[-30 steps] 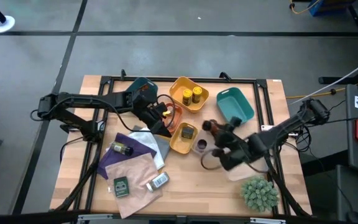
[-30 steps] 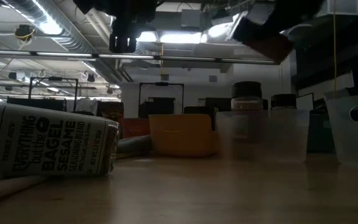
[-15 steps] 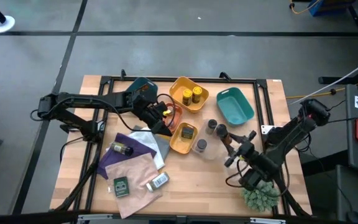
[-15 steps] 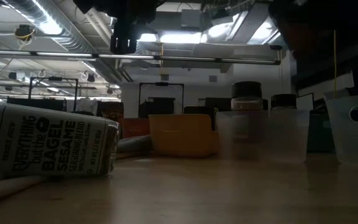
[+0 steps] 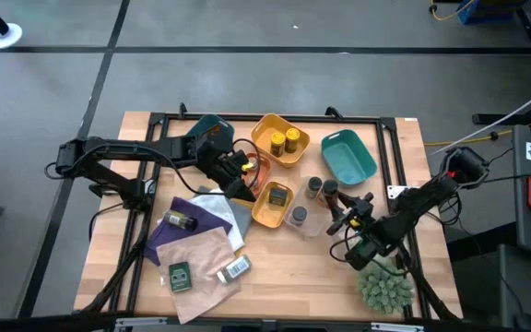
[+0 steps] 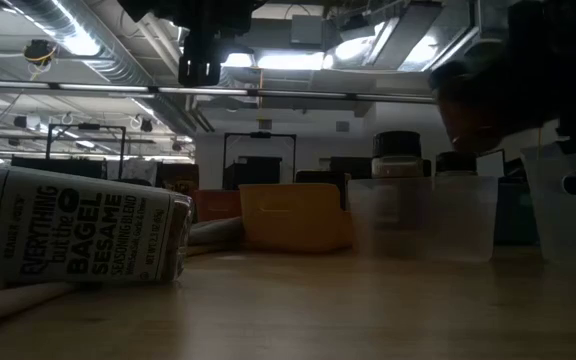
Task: Sort spices by type
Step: Put the black seasoning bottle into the left white bin
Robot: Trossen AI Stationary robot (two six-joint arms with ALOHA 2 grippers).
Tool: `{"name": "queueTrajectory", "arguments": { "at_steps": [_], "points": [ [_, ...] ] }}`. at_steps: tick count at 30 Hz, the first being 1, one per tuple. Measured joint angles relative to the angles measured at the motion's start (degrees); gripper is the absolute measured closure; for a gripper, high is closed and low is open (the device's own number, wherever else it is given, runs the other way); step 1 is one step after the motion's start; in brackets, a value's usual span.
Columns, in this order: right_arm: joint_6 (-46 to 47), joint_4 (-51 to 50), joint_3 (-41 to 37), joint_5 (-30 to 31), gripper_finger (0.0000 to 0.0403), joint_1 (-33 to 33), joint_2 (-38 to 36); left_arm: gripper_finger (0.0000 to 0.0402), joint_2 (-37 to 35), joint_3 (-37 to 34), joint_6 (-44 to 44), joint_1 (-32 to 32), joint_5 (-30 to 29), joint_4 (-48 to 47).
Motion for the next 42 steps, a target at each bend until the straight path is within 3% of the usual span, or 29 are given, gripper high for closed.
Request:
{"name": "queueTrajectory", "arguments": {
  "at_steps": [9, 15, 19, 28, 32, 37, 42],
  "points": [
    [-5.99, 7.67, -0.04, -1.21, 0.0246, 0.05, 0.21, 0.0189, 0.02, -0.02, 0.02, 0.02, -0.01, 0.04],
    [-20.39, 17.68, 1.21, -7.14, 0.0246, 0.1, 0.21, 0.0189, 0.02, -0.02, 0.02, 0.02, -0.01, 0.04],
    [-29.56, 21.78, 2.56, -7.95, 0.0246, 0.07, 0.21, 0.0189, 0.02, -0.02, 0.75, 0.02, -0.02, 0.04],
    [-43.77, 23.78, 5.73, -11.69, 0.0246, -0.22, -2.4, 0.0189, 0.02, -0.02, 0.87, 0.0, -0.02, 0.02],
    [-53.94, 31.31, 5.73, -21.34, 0.0246, -3.28, -3.26, 0.0189, 0.02, -0.02, 0.87, 0.0, -0.08, 0.02],
    [-72.14, 45.04, 5.73, -41.1, 0.0246, -10.4, -2.87, 0.0189, 0.02, -0.02, 0.87, 0.0, -0.84, 0.02],
    [-81.42, 47.36, 5.73, -47.88, 0.0246, -15.86, -5.56, 0.0189, 0.02, -0.04, 0.87, 0.0, -0.92, 0.02]
  ]
}}
